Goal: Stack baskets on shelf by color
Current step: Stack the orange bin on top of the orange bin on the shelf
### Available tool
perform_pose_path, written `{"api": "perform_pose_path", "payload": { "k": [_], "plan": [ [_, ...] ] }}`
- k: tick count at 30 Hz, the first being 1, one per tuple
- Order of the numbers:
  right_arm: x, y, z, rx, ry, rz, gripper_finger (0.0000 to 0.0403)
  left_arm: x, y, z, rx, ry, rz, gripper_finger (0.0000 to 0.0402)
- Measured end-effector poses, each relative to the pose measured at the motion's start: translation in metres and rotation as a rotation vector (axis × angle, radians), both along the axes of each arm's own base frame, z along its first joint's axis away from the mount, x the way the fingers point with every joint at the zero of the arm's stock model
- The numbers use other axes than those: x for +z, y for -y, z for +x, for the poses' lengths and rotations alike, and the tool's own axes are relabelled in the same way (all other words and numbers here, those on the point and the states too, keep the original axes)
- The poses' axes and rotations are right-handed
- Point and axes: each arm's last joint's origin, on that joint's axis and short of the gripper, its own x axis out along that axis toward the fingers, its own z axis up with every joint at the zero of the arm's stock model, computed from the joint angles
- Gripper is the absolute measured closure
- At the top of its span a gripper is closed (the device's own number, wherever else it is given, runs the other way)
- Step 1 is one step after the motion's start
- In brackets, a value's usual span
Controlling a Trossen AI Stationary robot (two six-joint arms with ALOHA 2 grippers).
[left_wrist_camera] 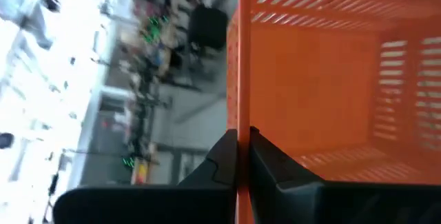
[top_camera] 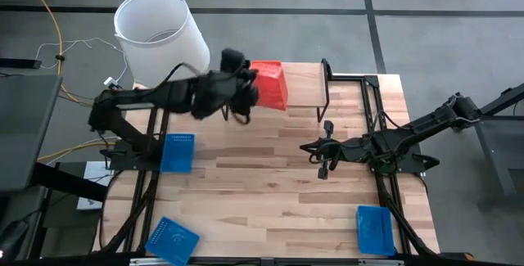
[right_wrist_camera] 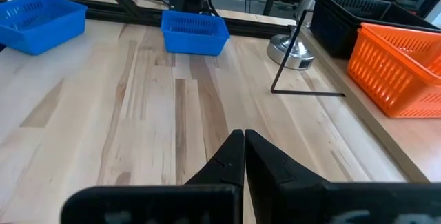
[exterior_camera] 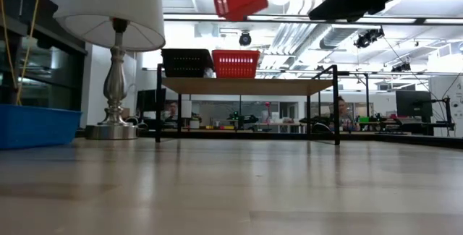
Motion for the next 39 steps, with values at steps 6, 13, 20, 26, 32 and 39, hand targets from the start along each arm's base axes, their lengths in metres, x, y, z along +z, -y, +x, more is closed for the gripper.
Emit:
{"api": "perform_pose_path", "payload": {
  "k": [6, 13, 20, 26, 32, 39],
  "plan": [
    [-0.002, 0.000, -0.001, -0.006, -0.016, 0.011, 0.0403, -0.002, -0.035, 0.021, 0.064, -0.096, -0.136, 0.0401],
    [-0.004, 0.001, -0.002, -0.011, -0.035, 0.015, 0.0403, -0.007, -0.067, 0.034, 0.152, -0.094, -0.227, 0.0401],
    [-0.006, 0.001, -0.003, -0.019, -0.061, 0.024, 0.0403, -0.016, -0.081, 0.034, 0.203, -0.140, -0.240, 0.0401],
    [-0.007, 0.001, -0.003, -0.022, -0.063, 0.030, 0.0403, -0.018, -0.086, 0.032, 0.227, -0.157, -0.237, 0.0401],
    [-0.007, 0.001, -0.003, -0.032, -0.060, 0.034, 0.0403, -0.019, -0.085, 0.032, 0.206, -0.173, -0.247, 0.0401],
    [-0.007, 0.001, -0.003, -0.032, -0.060, 0.034, 0.0403, -0.019, -0.085, 0.032, 0.191, -0.200, -0.234, 0.0401]
  ]
}}
